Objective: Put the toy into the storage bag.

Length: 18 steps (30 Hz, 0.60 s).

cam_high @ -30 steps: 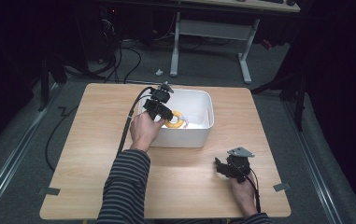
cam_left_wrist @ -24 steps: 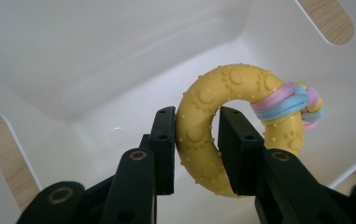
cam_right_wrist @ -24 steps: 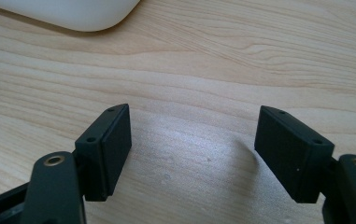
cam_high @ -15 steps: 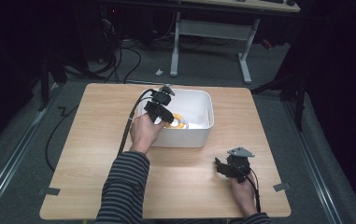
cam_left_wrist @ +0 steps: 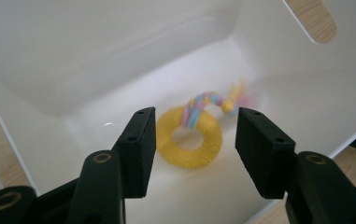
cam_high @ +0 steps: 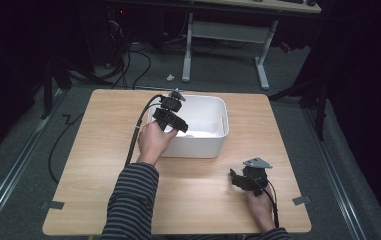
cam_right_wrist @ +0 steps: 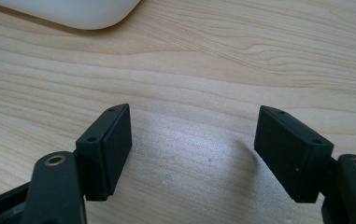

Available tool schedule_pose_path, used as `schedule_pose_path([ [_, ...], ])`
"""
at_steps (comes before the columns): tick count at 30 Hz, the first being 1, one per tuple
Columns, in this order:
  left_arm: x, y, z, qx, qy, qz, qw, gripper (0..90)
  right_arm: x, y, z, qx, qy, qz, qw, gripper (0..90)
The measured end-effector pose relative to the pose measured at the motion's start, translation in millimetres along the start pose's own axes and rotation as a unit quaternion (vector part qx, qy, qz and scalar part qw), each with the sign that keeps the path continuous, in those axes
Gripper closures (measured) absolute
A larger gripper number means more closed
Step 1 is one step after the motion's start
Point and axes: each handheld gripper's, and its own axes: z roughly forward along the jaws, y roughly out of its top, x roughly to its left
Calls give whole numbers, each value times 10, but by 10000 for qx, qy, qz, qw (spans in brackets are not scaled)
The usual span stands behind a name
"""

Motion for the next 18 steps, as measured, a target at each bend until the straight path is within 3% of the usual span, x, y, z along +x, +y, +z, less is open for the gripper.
schedule_pose_path([
  [6, -4, -43, -160, -286, 20, 106, 9995, 423, 1, 0, 0, -4, -1, -13, 10000, 277],
  [13, 19, -126, -402, -716, 133, 131, 9973, 407, 1, 0, 0, -1, 2, -5, 10000, 278],
  [18, 14, -193, -502, -820, 206, 213, 9962, 394, 1, 0, 0, 0, 3, -2, 10000, 278],
])
